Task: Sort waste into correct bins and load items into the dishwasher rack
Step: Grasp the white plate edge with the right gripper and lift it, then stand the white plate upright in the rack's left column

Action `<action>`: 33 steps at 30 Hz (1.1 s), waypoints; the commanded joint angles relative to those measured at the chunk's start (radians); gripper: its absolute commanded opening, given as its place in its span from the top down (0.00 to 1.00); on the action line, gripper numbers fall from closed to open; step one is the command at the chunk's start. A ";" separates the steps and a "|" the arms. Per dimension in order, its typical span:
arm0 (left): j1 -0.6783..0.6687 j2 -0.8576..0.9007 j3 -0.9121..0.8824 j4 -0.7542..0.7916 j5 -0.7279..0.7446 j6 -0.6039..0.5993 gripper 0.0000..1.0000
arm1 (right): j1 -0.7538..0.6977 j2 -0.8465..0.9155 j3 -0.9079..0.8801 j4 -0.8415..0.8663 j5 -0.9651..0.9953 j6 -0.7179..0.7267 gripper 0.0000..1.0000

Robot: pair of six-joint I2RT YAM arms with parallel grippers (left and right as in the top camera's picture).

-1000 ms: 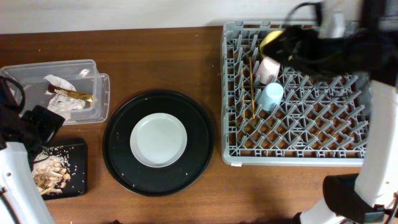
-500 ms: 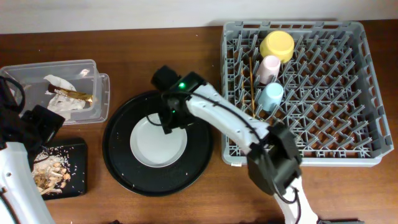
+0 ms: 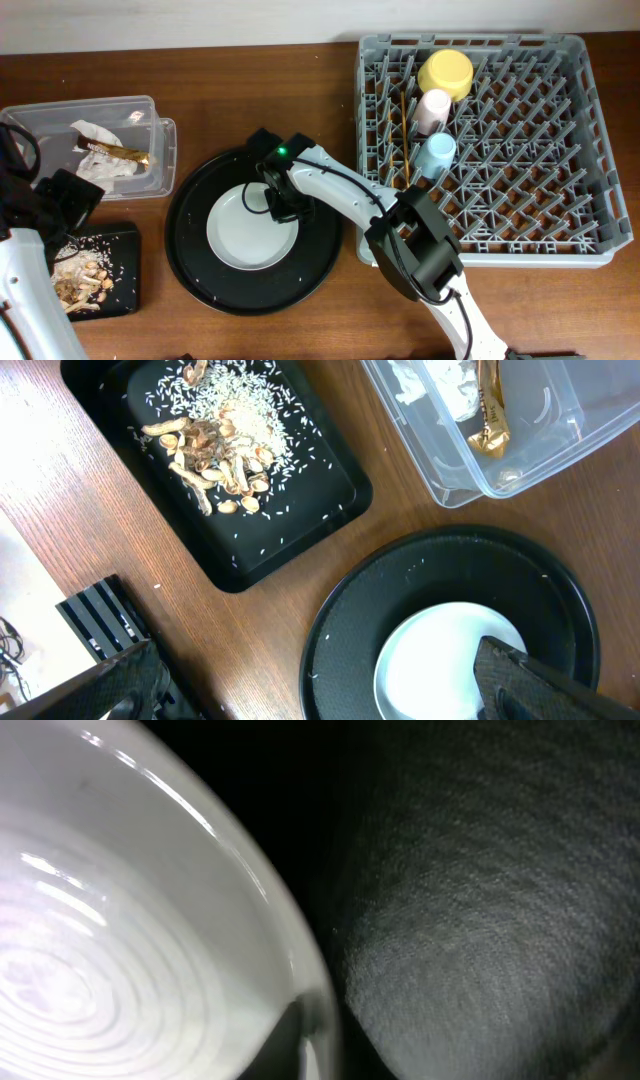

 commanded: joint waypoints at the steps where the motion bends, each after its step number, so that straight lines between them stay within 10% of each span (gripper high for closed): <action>1: 0.004 0.001 0.006 -0.001 0.000 0.001 0.00 | -0.005 0.000 0.003 -0.002 0.014 0.017 0.96; 11: 0.004 0.001 0.006 -0.001 0.000 0.001 0.01 | -0.410 -0.101 0.806 -0.500 0.422 0.082 0.96; 21: 0.004 0.001 0.006 -0.001 0.000 0.001 0.01 | -0.478 -0.003 0.798 -0.478 0.838 0.425 0.96; 33: 0.004 0.001 0.006 -0.001 0.000 0.001 0.01 | -0.372 0.087 0.745 -0.404 0.988 0.428 0.96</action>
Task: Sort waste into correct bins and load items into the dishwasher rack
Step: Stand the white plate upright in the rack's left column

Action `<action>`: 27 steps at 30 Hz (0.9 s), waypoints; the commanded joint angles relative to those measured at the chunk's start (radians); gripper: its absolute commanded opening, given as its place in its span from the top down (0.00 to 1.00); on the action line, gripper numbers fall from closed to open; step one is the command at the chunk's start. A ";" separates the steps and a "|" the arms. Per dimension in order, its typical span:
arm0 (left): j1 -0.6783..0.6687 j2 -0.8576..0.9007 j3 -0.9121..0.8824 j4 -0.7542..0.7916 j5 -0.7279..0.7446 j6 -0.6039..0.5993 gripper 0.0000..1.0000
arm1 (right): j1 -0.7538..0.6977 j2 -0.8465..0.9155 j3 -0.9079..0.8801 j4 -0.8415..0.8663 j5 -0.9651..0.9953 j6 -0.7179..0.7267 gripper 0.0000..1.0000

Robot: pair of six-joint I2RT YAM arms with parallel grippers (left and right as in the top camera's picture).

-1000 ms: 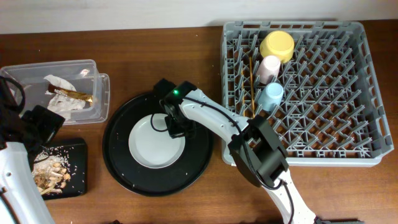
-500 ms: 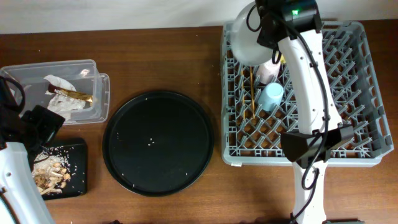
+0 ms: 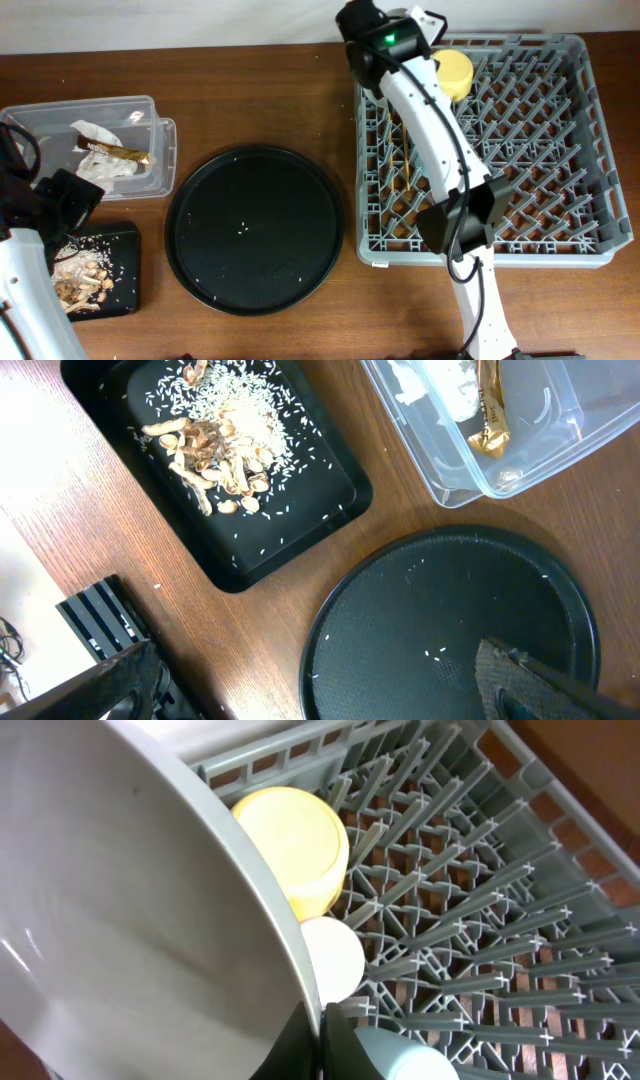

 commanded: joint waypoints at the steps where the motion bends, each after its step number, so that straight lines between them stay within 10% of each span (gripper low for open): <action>1: 0.004 0.001 0.006 -0.001 0.000 0.001 0.01 | -0.003 0.005 -0.004 0.000 0.114 0.017 0.96; 15: 0.004 0.001 0.006 -0.001 0.000 0.001 0.01 | 0.042 0.060 -0.011 -0.014 0.045 0.013 0.95; 19: 0.004 0.001 0.006 -0.001 0.000 0.001 0.01 | 0.093 0.018 0.029 -0.037 0.050 -0.094 0.48; 21: 0.004 0.001 0.006 -0.001 0.000 0.001 0.01 | 0.103 -0.055 0.122 -0.125 0.018 -0.093 0.02; 25: 0.004 0.001 0.006 -0.001 0.000 0.001 0.01 | 0.056 -0.253 0.308 -0.176 -0.114 -0.146 0.01; 26: 0.004 0.001 0.006 -0.001 0.000 0.001 0.01 | 0.031 -0.276 0.311 -0.176 -0.116 -0.146 0.11; 27: 0.004 0.001 0.006 -0.001 0.000 0.001 0.01 | -0.031 -0.292 0.311 -0.179 -0.148 -0.146 0.49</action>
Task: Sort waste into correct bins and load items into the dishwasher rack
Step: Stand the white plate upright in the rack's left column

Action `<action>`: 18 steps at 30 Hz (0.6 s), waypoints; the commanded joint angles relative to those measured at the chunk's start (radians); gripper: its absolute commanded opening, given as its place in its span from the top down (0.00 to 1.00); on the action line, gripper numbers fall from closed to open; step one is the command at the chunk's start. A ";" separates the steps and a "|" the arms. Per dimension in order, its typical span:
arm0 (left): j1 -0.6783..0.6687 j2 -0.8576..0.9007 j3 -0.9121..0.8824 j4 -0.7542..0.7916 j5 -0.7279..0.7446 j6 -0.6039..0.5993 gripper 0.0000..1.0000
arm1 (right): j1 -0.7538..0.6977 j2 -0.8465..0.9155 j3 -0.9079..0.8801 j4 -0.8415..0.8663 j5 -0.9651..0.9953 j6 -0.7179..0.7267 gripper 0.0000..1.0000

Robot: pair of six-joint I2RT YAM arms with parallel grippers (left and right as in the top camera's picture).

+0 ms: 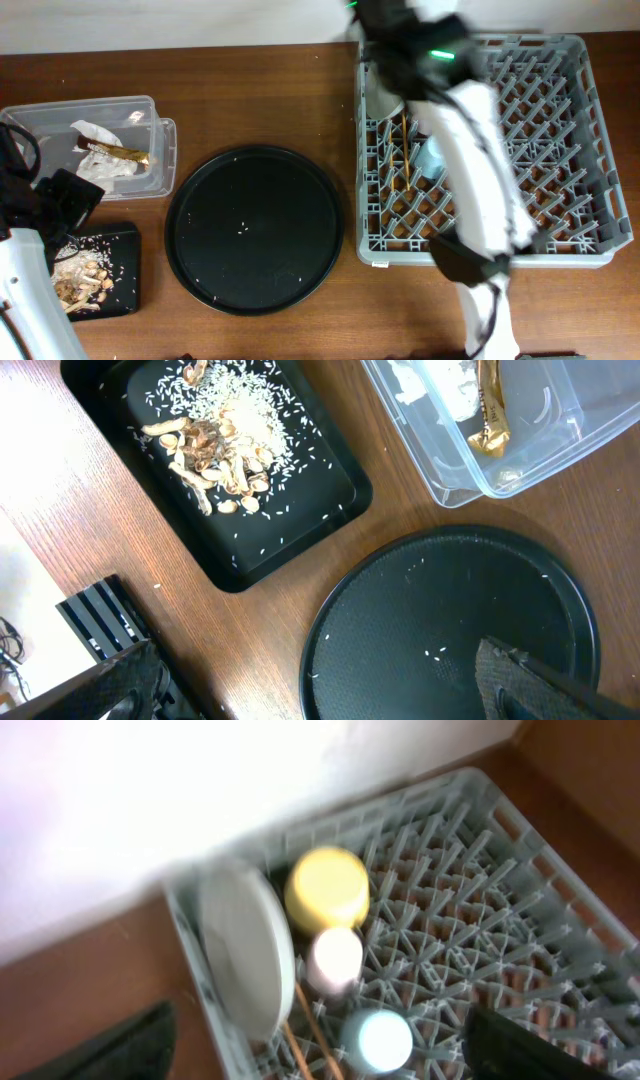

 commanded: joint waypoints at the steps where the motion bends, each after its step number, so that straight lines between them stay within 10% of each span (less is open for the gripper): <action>1: 0.004 0.001 0.006 -0.001 0.000 0.001 0.01 | -0.142 -0.045 0.013 -0.008 -0.120 -0.012 0.73; 3: 0.004 0.001 0.006 -0.001 0.000 0.001 0.01 | -0.264 -0.012 -0.025 -0.003 -0.331 -0.012 0.92; 18: 0.004 0.001 0.006 -0.001 0.000 0.001 0.01 | -0.403 0.253 -0.210 0.285 -1.201 -0.420 0.94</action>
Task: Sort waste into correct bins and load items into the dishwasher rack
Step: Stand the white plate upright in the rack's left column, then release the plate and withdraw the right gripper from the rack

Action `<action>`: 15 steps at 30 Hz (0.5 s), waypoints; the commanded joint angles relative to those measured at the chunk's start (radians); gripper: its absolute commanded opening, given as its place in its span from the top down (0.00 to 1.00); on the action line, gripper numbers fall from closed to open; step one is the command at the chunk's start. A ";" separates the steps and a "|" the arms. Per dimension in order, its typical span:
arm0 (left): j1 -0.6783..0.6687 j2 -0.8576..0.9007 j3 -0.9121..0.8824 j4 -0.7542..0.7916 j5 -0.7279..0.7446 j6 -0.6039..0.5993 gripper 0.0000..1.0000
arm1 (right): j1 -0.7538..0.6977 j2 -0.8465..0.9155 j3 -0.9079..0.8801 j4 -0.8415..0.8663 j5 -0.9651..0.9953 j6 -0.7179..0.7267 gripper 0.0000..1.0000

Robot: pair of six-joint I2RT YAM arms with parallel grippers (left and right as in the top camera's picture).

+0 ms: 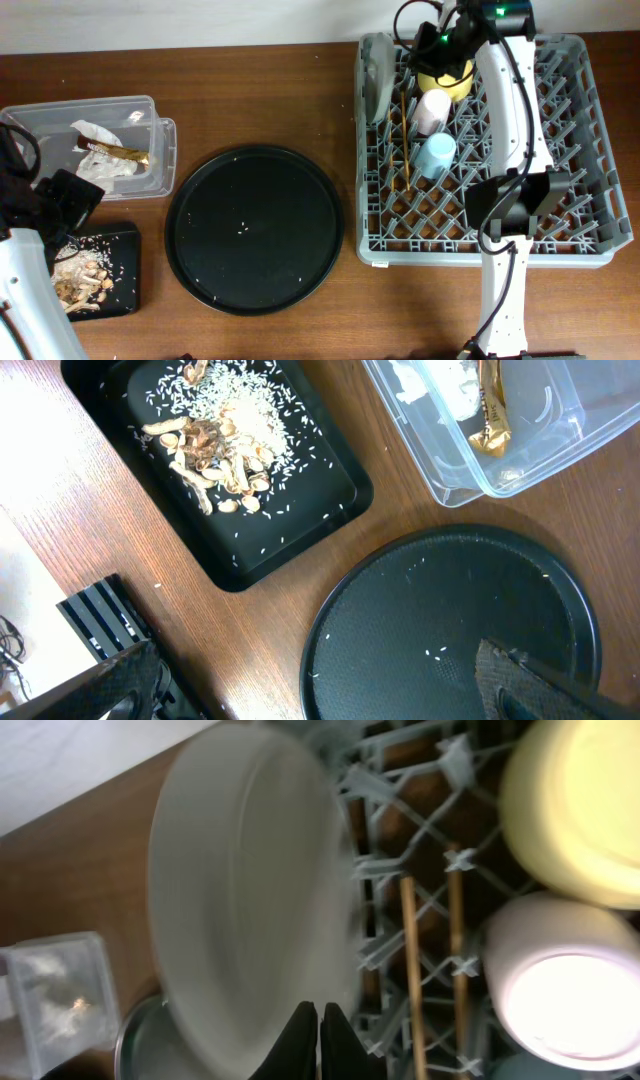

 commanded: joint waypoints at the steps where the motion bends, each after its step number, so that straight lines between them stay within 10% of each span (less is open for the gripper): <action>1: 0.004 0.001 0.006 0.001 0.000 0.001 0.01 | 0.000 -0.050 0.008 -0.040 -0.089 -0.050 0.95; 10: 0.004 0.001 0.006 0.001 0.000 0.001 0.00 | 0.027 -0.472 -0.044 -0.312 0.047 -0.117 0.78; 15: 0.004 0.001 0.006 0.001 0.000 0.001 0.01 | 0.245 -0.802 -0.465 -0.312 0.243 -0.091 0.57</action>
